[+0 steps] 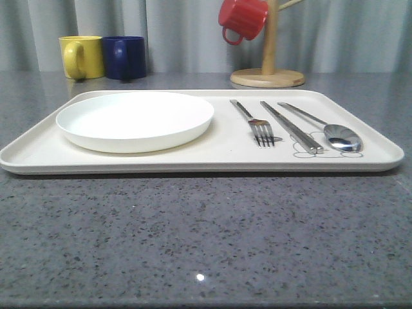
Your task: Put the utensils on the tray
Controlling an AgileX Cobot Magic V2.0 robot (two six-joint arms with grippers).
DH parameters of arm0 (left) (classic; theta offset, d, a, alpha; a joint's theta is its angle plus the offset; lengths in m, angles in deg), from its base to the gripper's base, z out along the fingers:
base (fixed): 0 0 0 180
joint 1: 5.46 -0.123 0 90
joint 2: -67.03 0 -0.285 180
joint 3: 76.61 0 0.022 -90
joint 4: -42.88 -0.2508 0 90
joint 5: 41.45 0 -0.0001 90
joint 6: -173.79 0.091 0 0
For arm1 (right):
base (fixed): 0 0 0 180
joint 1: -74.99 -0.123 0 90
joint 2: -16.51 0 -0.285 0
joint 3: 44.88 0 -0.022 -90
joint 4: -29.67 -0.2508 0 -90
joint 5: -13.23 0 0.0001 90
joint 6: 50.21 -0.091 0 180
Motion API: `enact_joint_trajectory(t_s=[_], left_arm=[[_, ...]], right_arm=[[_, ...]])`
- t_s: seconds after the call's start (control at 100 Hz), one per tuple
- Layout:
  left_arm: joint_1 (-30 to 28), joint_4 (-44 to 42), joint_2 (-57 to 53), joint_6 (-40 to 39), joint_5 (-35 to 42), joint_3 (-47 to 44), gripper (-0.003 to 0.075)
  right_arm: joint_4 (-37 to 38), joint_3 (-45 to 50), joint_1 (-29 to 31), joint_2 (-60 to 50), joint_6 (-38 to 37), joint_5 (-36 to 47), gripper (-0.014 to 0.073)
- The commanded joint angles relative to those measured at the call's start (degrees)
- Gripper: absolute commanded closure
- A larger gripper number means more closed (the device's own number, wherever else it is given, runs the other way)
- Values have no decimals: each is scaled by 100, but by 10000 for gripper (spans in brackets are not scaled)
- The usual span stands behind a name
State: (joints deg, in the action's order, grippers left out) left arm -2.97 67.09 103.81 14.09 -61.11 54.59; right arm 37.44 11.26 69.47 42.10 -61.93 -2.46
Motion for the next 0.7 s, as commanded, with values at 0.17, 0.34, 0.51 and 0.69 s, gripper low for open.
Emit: enact_joint_trajectory(t_s=[0.17,0.34,0.51,0.69], left_arm=[[-1,63,16,-2,444,159,739],[-1,63,16,-2,444,159,739],[-1,63,16,-2,444,159,739],[-1,63,16,-2,444,159,739]], right_arm=[[-444,895,464,-896,46,1225,662],[-444,1547,630,-1582,90,1395,662],[-425,2077,630,-1935,96,1787,662],[-377,2263,637,-1939,96,2035,662]])
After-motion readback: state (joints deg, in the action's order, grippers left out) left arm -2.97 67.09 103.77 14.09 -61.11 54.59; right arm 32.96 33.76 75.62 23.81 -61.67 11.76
